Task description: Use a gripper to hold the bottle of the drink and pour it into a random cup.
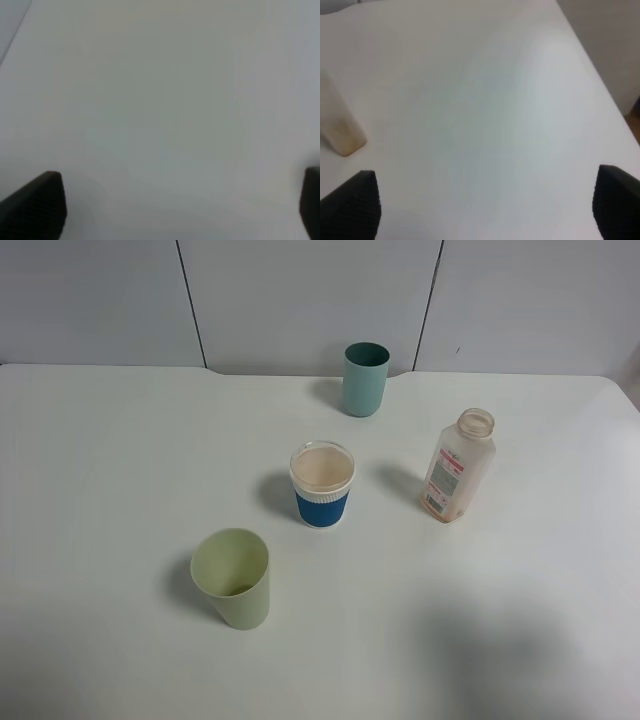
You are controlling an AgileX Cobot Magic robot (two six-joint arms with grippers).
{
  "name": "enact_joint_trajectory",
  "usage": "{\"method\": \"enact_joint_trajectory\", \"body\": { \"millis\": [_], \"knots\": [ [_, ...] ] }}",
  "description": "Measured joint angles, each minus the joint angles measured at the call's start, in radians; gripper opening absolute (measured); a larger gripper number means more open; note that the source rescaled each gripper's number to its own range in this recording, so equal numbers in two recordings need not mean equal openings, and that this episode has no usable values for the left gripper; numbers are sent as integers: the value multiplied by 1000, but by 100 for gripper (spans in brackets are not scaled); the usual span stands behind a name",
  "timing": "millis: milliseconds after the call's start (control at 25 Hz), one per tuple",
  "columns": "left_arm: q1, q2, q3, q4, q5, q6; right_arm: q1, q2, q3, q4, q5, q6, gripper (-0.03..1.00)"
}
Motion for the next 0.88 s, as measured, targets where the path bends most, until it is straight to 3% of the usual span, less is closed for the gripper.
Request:
{"method": "enact_joint_trajectory", "body": {
  "millis": [880],
  "knots": [
    [0,0,0,0,0,0,17,0,0,6,0,0,76]
  ]
}}
